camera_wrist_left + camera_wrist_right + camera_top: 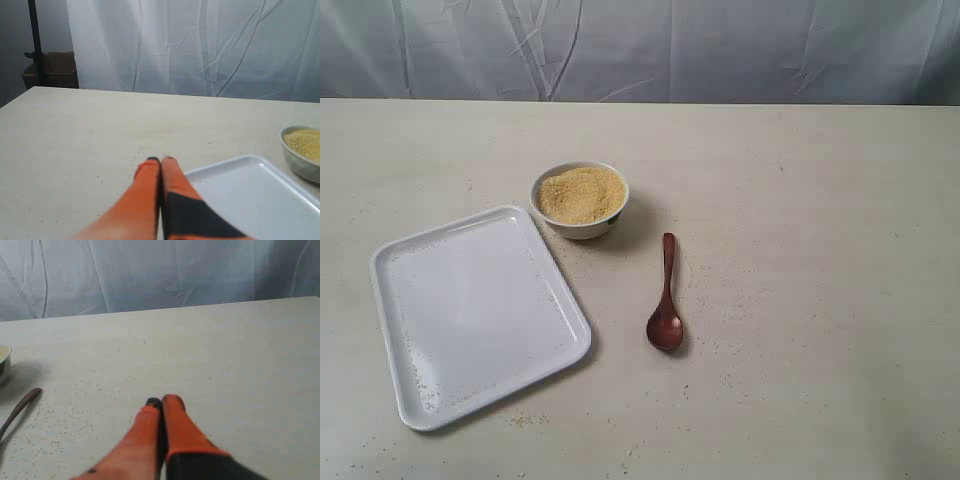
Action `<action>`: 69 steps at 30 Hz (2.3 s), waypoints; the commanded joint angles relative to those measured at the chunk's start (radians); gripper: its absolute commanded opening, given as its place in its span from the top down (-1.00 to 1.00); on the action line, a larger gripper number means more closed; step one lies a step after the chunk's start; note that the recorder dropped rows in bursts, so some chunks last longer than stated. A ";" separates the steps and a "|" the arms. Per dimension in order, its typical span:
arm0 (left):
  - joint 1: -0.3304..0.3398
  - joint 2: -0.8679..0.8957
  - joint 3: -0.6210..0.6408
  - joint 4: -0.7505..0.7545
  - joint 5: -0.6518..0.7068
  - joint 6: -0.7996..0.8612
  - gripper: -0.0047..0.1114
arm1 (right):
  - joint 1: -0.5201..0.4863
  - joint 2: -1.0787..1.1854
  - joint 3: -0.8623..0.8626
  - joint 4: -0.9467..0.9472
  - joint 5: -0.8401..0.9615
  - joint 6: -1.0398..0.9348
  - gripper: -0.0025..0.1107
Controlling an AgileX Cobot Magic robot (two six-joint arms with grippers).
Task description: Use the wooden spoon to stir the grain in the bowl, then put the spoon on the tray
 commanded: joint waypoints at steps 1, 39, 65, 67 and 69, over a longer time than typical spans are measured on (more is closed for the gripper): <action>0.004 -0.005 0.005 0.001 -0.004 -0.002 0.92 | -0.004 -0.005 0.002 0.000 -0.015 -0.004 0.93; 0.004 -0.005 0.005 0.001 -0.004 -0.002 0.92 | -0.004 0.003 -0.147 0.197 -0.528 -0.041 0.97; 0.004 -0.005 0.005 0.001 -0.008 -0.002 0.92 | 0.274 1.264 -0.758 0.097 0.360 0.083 0.97; 0.004 -0.005 0.005 0.001 -0.008 -0.002 0.92 | 0.357 1.333 -0.814 0.060 0.362 0.159 0.97; 0.004 -0.005 0.005 0.001 -0.008 -0.002 0.92 | 0.445 1.414 -0.879 -0.014 0.380 0.245 0.97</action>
